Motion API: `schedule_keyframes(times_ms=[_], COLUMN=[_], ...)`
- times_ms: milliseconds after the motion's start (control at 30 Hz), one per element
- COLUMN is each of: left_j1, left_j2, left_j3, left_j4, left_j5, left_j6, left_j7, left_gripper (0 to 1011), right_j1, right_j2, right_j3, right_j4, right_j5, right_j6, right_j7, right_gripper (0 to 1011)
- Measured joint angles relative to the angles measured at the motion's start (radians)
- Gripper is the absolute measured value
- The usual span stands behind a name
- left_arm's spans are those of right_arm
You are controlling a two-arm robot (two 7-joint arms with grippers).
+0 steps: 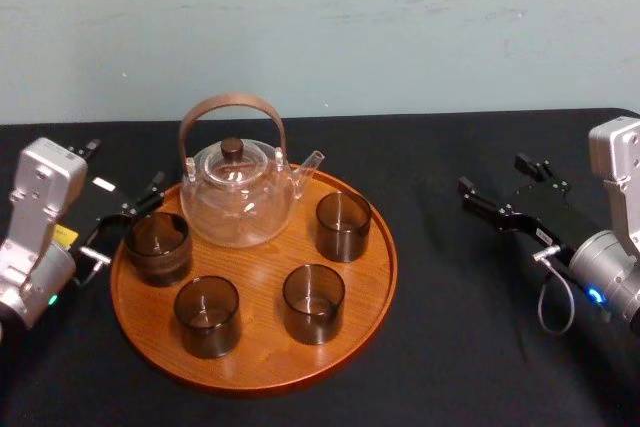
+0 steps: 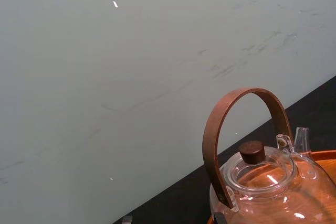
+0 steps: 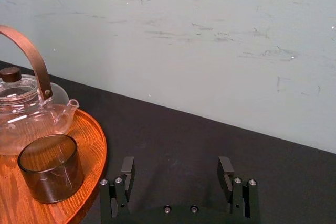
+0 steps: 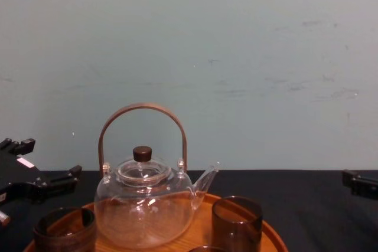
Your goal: Pick up the glass from the table and place it on the tray.
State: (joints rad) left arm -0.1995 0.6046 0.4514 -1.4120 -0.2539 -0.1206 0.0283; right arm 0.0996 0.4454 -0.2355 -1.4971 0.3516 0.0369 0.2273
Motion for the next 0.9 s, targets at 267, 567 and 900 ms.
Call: schedule_keyframes(times_ms=[267, 567, 900], left_j1=[0.000, 0.000, 0.000], left_j2=[0.000, 0.000, 0.000], left_j3=[0.000, 0.000, 0.000], left_j4=[0.000, 0.000, 0.000], left_j5=[0.000, 0.000, 0.000], left_j6=[0.000, 0.000, 0.000], left_j7=[0.000, 0.000, 0.000], left_gripper=[1001, 1001, 1001], right_j1=[-0.001, -0.001, -0.001], right_j2=[0.001, 0.002, 0.002], right_j3=[-0.001, -0.002, -0.002], right_j4=[-0.001, -0.002, -0.003], right_j5=[0.001, 0.002, 0.003], right_j6=[0.000, 0.000, 0.000], right_j7=[0.000, 0.000, 0.000], right_gripper=[1002, 1002, 1002])
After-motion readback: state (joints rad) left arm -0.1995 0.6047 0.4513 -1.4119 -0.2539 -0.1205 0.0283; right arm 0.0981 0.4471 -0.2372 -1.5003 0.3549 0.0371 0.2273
